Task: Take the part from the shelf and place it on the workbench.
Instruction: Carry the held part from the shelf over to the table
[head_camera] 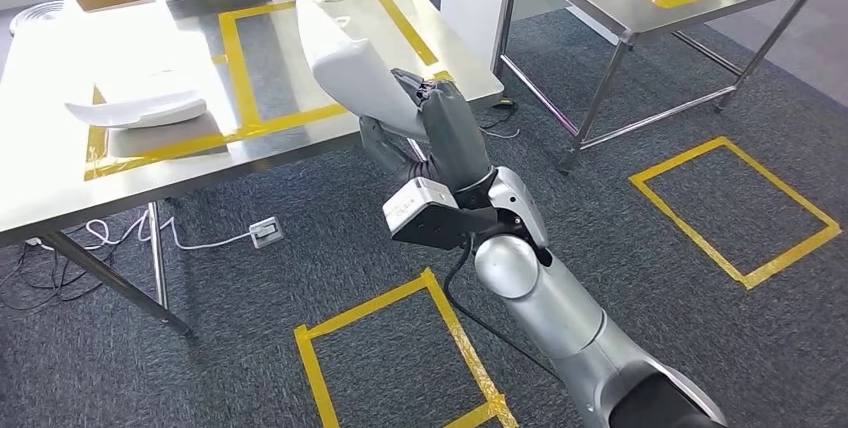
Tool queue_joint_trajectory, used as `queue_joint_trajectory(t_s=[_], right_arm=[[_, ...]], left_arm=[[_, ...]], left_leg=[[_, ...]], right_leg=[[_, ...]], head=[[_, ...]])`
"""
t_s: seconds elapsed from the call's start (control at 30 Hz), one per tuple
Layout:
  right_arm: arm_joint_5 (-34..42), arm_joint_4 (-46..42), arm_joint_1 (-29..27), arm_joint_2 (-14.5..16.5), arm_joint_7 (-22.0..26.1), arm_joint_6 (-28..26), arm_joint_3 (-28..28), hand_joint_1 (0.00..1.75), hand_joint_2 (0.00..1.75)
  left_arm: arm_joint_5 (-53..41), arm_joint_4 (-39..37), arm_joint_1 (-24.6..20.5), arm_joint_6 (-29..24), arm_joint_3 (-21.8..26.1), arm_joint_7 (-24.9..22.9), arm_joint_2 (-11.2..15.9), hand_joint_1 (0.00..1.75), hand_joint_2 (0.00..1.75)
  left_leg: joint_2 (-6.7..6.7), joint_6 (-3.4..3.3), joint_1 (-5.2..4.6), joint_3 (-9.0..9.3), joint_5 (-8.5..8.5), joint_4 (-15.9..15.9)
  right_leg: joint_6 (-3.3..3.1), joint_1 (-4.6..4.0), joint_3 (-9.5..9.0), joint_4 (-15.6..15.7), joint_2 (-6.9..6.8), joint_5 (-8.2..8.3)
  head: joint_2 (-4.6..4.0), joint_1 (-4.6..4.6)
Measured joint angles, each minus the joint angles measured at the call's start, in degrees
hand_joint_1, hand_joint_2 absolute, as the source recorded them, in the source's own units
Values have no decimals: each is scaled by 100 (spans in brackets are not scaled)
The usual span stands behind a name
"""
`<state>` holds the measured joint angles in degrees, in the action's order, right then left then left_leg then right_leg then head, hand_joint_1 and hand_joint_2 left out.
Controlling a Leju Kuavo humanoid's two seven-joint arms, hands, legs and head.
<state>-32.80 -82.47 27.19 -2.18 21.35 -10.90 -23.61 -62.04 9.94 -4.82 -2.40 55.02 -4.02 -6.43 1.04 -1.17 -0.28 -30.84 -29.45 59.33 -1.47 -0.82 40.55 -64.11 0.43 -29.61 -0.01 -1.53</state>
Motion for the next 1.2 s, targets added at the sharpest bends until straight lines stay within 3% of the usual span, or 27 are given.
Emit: queue_joint_trajectory(t_s=[0.03, 0.07, 0.17, 0.23, 0.27, 0.33, 0.37, 0.4, 0.43, 0.47, 0.5, 0.57, 0.6, 0.63, 0.7, 0.77, 0.83, 0.87, 0.9, 0.93, 0.97, 1.03, 1.07, 1.1, 1.2], right_arm=[[-3, 8, -11, -5, 1, -4, 2, 175, 175], [-6, 13, -27, -14, -1, -9, 5, 175, 175], [-30, 15, -72, -28, 7, -35, 14, 175, 175], [-51, 15, -95, -27, 16, -51, 13, 175, 175], [-59, 16, -109, -27, 15, -56, 13, 175, 175], [-61, 26, -137, -27, 10, -55, 13, 175, 175], [-62, 37, -148, -27, 4, -46, 13, 175, 175], [-62, 53, -152, -27, -2, -28, 13, 175, 175], [-62, 75, -149, -26, -6, -8, 13, 175, 175], [-59, 101, -142, -25, -9, 20, 13, 175, 175], [-40, 145, -123, -22, -4, 61, 12, 175, 175], [33, 249, -70, -6, -1, 176, 10, 175, 175], [88, 307, -29, 4, 0, 249, 9, 175, 175], [136, 358, 23, 15, -4, 310, 9, 175, 175], [205, 488, 169, 31, -1, 400, 9, 175, 175], [233, 679, 335, 49, -3, 463, 9, 175, 175], [261, 947, 497, 65, -31, 562, 8, 175, 175], [279, 1110, 589, 69, -54, 623, 7, 175, 175], [297, 1294, 701, 72, -74, 682, 7, 175, 175], [313, 1495, 834, 78, -94, 732, 7, 175, 175], [315, 1703, 980, 84, -108, 768, 8, 175, 175], [279, 2124, 1287, 104, -137, 804, 8, 175, 175], [230, 2334, 1436, 121, -168, 812, 7, 175, 175], [170, 2543, 1581, 139, -198, 815, 5, 175, 175], [2, 3182, 2022, 213, -318, 822, 1, 175, 175]], left_arm=[[-4, -2, -8, 0, -1, -1, -5, 0, 175], [-5, -4, -16, 0, -1, -2, -8, 0, 175], [-15, 2, -32, 0, -1, -10, 18, 0, 175], [-33, 4, -40, 1, -3, -22, 33, 0, 175], [-40, 3, -42, 2, -4, -26, 30, 0, 175], [-43, 2, -33, 2, -6, -31, 31, 0, 175], [-43, 1, -22, 2, -6, -32, 32, 0, 175], [-44, 1, -12, 3, -6, -34, 33, 0, 175], [-47, 0, -6, 4, -6, -36, 34, 0, 175], [-50, -1, 1, 6, -6, -36, 33, 0, 175], [-53, -4, 10, 8, -7, -39, 31, 0, 175], [-56, -11, 14, 13, -7, -52, 26, 0, 175], [-58, -13, 8, 15, -7, -60, 25, 0, 175], [-61, -11, -7, 18, -7, -64, 24, 0, 175], [-78, -8, -36, 25, -9, -68, 18, 0, 175], [-100, -5, -65, 33, -18, -74, 17, 0, 175], [-118, -1, -83, 34, -28, -84, 22, 0, 175], [-125, -1, -88, 34, -32, -86, 23, 0, 175], [-135, -1, -92, 38, -34, -89, 23, 0, 175], [-144, -2, -98, 46, -37, -91, 22, 0, 175], [-156, -2, -109, 56, -39, -95, 20, 0, 175], [-176, -3, -142, 76, -46, -107, 14, 0, 175], [-184, -2, -167, 80, -51, -111, 13, 0, 175], [-187, -2, -189, 83, -58, -111, 13, 0, 175], [-188, 4, -243, 89, -75, -103, 21, 0, 175]], left_leg=[[13, 13, -19, 64, -80, 3], [26, 28, -34, 132, -139, 19], [32, 99, -64, 204, -148, 271], [-6, 162, -53, -55, -136, 757], [-26, 196, -32, -261, -211, 1061], [-42, 269, 19, -690, -549, 1512], [-48, 300, 43, -837, -699, 1572], [-55, 327, 62, -915, -746, 1487], [-63, 351, 78, -927, -648, 1263], [-73, 372, 95, -903, -376, 938], [-94, 378, 109, -892, 26, 576], [-123, 323, 111, -858, 603, 138], [-131, 272, 106, -852, 700, 67], [-123, 218, 103, -808, 657, 74], [-109, 126, 123, -696, 598, 29], [-100, 58, 138, -547, 496, -3], [-89, 35, 138, -410, 369, -10], [-81, 36, 138, -334, 303, -10], [-73, 43, 138, -251, 234, -10], [-68, 54, 137, -162, 166, -10], [-65, 68, 137, -73, 97, -10], [-56, 111, 124, 61, -40, -3], [-53, 141, 116, 101, -113, -14], [-49, 182, 108, 152, -143, 4], [-57, 294, 104, 242, -113, 152]], right_leg=[[-57, -39, -42, 252, 38, 314], [-82, -59, -88, 405, 75, 524], [-96, -20, -315, 493, 105, 584], [-155, 6, -492, 516, 81, 523], [-171, 13, -556, 523, 72, 465], [-171, 33, -679, 525, 74, 338], [-158, 49, -755, 523, 78, 265], [-141, 68, -845, 521, 83, 188], [-119, 88, -943, 519, 86, 106], [-90, 104, -1023, 519, 83, 19], [-58, 111, -1106, 495, 81, -70], [25, 101, -1194, 497, 87, -212], [66, 95, -1233, 487, 94, -236], [103, 93, -1237, 469, 97, -221], [161, 104, -1074, 106, 67, -63], [211, 120, -612, -571, 25, -10], [247, 130, -116, -1092, 6, -322], [254, 133, 60, -1173, 1, -503], [253, 133, 157, -1101, -3, -583], [244, 131, 179, -884, -6, -506], [224, 127, 136, -540, -11, -252], [171, 102, 7, 188, -32, 439], [150, 85, -52, 410, -37, 662], [127, 77, -90, 527, -31, 749], [15, 97, -304, 603, 0, 664]], head=[[1, 3], [1, 5], [0, 0], [1, 18], [1, 27], [1, 34], [1, 35], [1, 35], [1, 35], [1, 37], [1, 48], [1, 63], [1, 66], [1, 58], [1, 44], [0, 26], [-1, 11], [0, 10], [0, 10], [0, 9], [0, 9], [0, 8], [0, 14], [0, 17], [0, 21]])
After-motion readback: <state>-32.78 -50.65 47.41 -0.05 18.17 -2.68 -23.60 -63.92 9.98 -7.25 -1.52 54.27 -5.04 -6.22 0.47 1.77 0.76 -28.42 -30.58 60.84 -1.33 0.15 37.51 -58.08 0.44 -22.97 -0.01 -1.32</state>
